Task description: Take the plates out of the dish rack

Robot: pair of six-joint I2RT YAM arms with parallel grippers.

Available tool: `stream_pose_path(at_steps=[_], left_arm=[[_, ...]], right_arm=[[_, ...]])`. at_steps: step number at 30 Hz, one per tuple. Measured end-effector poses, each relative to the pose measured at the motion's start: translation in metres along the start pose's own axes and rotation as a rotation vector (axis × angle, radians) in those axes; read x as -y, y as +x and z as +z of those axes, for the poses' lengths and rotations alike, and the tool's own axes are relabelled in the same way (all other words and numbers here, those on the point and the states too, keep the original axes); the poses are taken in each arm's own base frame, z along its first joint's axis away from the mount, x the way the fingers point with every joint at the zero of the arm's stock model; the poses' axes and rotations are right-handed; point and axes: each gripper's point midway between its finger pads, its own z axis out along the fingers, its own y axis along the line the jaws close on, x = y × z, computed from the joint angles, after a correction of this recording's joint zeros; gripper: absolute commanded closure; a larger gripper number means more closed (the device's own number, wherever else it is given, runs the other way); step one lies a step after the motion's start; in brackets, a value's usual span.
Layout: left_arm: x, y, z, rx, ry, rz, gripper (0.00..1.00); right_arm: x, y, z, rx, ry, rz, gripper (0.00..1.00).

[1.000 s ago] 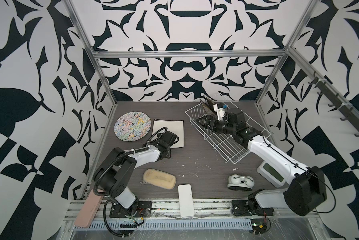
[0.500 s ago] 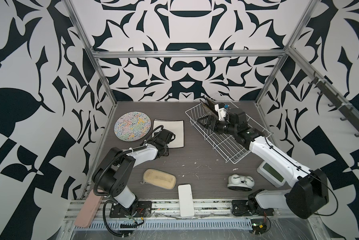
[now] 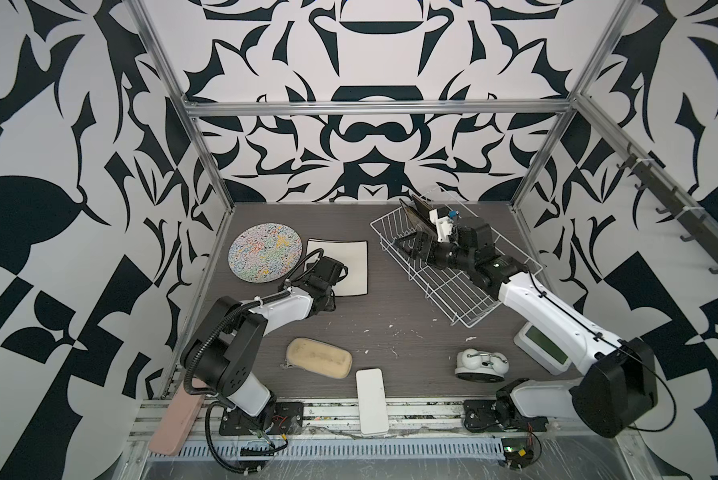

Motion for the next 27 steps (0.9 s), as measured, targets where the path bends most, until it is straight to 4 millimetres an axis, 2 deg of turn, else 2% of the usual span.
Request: stream_pose_path(at_steps=[8, 18, 23, 27], left_arm=[[0.001, -0.003, -0.013, -0.017, 0.003, 0.029, 0.01], [0.009, -0.006, -0.044, -0.051, 0.066, 0.058, 0.01], [0.012, -0.004, -0.058, -0.066, 0.103, 0.143, 0.01], [0.025, 0.005, -0.064, -0.100, 0.179, 0.277, 0.01]], right_arm=[[-0.007, -0.003, -0.016, 0.028, 0.013, -0.047, 0.01], [-0.005, -0.012, -0.035, 0.060, 0.110, -0.160, 0.01], [-0.004, -0.021, -0.053, 0.093, 0.187, -0.256, 0.01], [0.004, -0.030, -0.066, 0.115, 0.287, -0.345, 0.01]])
